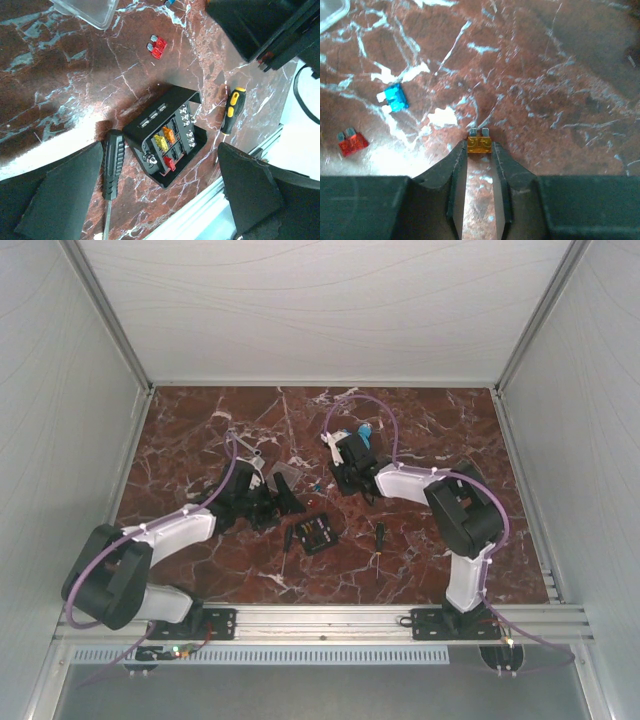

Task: Snap on the fuse box
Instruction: Pick up the fuse from the center of the board.

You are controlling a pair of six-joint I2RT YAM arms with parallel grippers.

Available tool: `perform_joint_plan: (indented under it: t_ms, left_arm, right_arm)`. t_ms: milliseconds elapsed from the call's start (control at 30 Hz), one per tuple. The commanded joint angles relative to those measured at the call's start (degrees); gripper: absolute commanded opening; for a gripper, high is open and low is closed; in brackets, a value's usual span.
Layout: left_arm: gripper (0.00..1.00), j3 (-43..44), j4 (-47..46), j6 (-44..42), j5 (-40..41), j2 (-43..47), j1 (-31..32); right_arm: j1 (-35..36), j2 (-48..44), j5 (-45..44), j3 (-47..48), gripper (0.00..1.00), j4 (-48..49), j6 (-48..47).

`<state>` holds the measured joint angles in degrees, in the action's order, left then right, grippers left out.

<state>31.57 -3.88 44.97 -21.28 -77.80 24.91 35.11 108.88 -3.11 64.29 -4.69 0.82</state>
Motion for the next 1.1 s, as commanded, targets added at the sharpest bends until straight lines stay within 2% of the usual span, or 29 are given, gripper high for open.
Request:
perform_joint_plan:
  t_ms: [0, 267, 433, 733, 1067]
  left_arm:
    - [0.97, 0.0, -2.9, 0.9, -1.0, 1.8, -0.2]
    - [0.97, -0.9, -3.6, 1.1, -1.4, 2.6, -0.2]
    - [0.97, -1.2, -4.2, 1.2, -1.6, 3.1, -0.2]
    - [0.97, -1.3, -4.7, 1.4, -2.0, 3.6, -0.2]
    - [0.90, -1.0, -7.8, 3.1, -3.6, 3.6, -0.2]
  right_arm:
    - [1.6, -2.4, 0.6, -2.9, 0.21, -5.6, 1.6]
    - [2.0, -3.2, -0.4, -5.1, 0.31, -5.4, 3.1]
    - [2.2, -3.3, -1.2, -6.0, 0.32, -4.8, 3.3]
    - [2.5, -2.6, -3.0, -6.4, 0.24, -4.2, 3.3]
    - [3.1, -6.2, -2.2, -7.9, 0.18, -2.2, 2.6]
